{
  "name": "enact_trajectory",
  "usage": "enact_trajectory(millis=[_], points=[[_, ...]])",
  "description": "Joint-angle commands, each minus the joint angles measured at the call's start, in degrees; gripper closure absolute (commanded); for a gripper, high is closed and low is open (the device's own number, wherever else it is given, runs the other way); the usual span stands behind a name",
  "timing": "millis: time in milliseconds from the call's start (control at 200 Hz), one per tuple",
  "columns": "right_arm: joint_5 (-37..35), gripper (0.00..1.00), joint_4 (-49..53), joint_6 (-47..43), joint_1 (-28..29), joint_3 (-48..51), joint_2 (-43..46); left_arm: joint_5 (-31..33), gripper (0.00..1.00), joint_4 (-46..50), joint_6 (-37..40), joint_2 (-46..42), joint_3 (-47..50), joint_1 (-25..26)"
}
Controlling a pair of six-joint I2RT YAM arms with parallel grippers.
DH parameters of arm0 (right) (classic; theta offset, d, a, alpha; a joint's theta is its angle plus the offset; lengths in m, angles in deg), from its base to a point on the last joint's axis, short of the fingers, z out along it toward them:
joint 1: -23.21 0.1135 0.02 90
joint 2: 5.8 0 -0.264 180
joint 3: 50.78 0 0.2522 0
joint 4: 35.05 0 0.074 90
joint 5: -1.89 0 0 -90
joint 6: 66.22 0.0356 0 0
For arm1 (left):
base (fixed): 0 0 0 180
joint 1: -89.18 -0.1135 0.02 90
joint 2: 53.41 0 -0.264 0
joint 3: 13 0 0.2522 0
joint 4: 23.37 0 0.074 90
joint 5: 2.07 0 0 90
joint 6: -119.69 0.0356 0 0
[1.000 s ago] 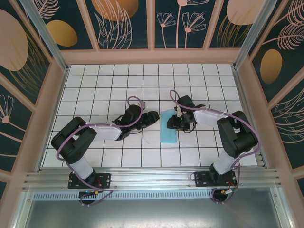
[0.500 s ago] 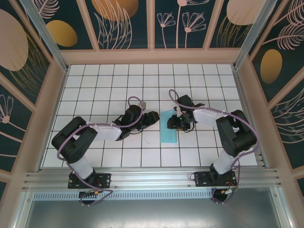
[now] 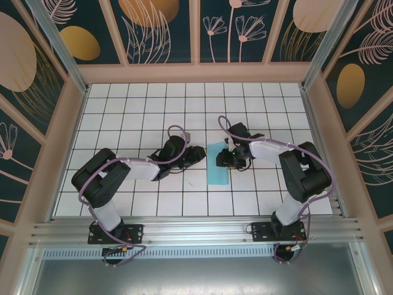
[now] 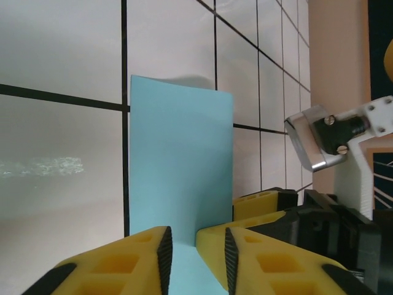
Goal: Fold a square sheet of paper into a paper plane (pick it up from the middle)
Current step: Hold the square sheet of paper at the center of the table.
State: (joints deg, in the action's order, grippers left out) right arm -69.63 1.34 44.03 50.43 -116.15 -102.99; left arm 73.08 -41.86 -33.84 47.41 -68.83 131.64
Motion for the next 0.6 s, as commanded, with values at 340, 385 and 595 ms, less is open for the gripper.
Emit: enact_trajectory(millis=[340,385,595], points=[[-5.2,0.50,-3.2,0.4,0.8,2.7,-4.7,4.8,0.90,17.5,1.7,8.6,-13.1,3.7],[-5.2,0.50,-3.2,0.4,0.7,2.6,-4.7,5.0,0.90,18.3,1.7,9.1,-13.3,3.8],[-5.3,0.50,-3.3,0.5,0.9,2.7,-4.8,6.4,0.94,22.2,2.4,10.4,-16.7,4.0]])
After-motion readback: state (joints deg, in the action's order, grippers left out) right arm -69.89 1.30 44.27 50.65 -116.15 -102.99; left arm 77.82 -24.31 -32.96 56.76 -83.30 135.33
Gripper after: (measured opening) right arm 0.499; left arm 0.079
